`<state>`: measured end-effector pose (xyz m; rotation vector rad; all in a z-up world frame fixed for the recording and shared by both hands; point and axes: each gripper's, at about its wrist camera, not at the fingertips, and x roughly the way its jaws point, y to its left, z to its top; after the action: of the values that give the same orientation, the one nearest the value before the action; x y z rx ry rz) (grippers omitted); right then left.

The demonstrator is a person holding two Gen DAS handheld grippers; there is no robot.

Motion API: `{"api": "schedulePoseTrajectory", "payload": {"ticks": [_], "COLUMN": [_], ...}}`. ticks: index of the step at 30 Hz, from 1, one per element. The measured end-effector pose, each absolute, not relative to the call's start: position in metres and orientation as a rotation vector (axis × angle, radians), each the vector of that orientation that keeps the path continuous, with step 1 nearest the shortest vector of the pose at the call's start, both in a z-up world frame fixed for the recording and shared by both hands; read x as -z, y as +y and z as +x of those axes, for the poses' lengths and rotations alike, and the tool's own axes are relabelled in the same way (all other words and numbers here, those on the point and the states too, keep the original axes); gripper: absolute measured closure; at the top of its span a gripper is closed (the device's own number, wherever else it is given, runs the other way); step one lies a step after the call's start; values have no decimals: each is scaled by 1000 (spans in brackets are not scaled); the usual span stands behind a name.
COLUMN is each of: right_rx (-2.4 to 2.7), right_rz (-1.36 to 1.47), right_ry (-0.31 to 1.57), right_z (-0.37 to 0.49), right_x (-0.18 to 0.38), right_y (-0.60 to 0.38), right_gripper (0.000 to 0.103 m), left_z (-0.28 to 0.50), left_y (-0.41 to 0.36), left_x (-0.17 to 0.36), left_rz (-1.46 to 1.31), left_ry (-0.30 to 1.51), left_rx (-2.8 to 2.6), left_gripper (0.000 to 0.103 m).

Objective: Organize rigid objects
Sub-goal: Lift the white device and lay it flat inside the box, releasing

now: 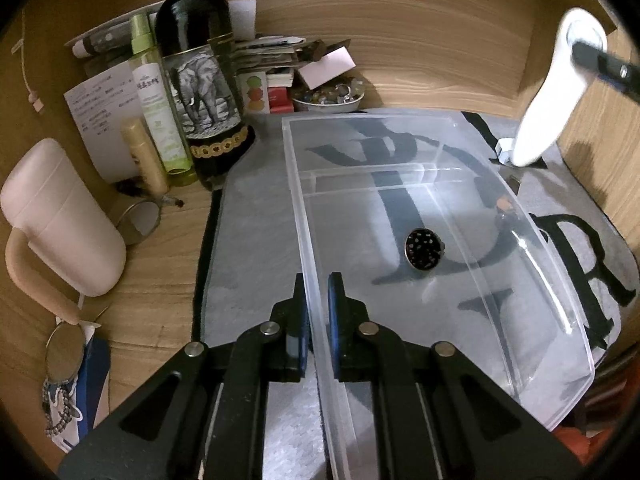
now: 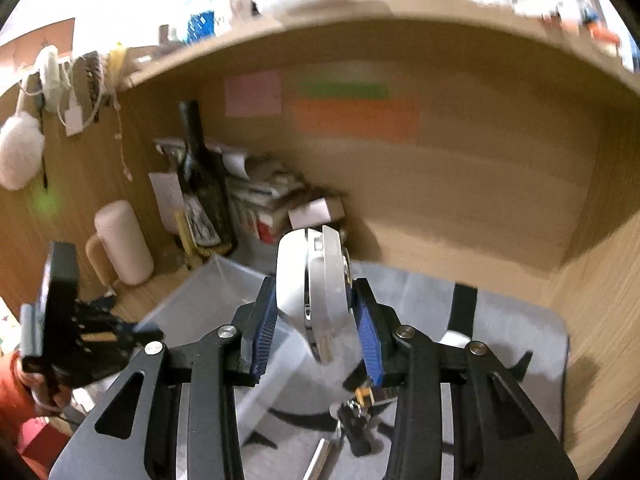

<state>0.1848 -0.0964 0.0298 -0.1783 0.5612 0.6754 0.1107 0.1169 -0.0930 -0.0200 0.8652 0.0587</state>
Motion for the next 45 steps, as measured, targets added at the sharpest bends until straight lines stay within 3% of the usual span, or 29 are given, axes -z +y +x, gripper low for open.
{"api": "schedulePoseTrajectory", "payload": {"ticks": [9, 23, 45], "right_rx": [-771, -902, -865], "right_rz": [-232, -331, -435], "right_ry": [530, 760, 983], "right_z": [165, 170, 204], "right_x": [-36, 31, 76], "right_y": [-68, -3, 17], "right_gripper": [69, 69, 67], "left_z": [116, 115, 114], "left_y": [107, 107, 106], "left_x": [94, 95, 94], "left_rz": [-15, -20, -11], "left_ry": [866, 858, 856], "left_rx": [-28, -12, -4], "left_gripper": [95, 95, 95]}}
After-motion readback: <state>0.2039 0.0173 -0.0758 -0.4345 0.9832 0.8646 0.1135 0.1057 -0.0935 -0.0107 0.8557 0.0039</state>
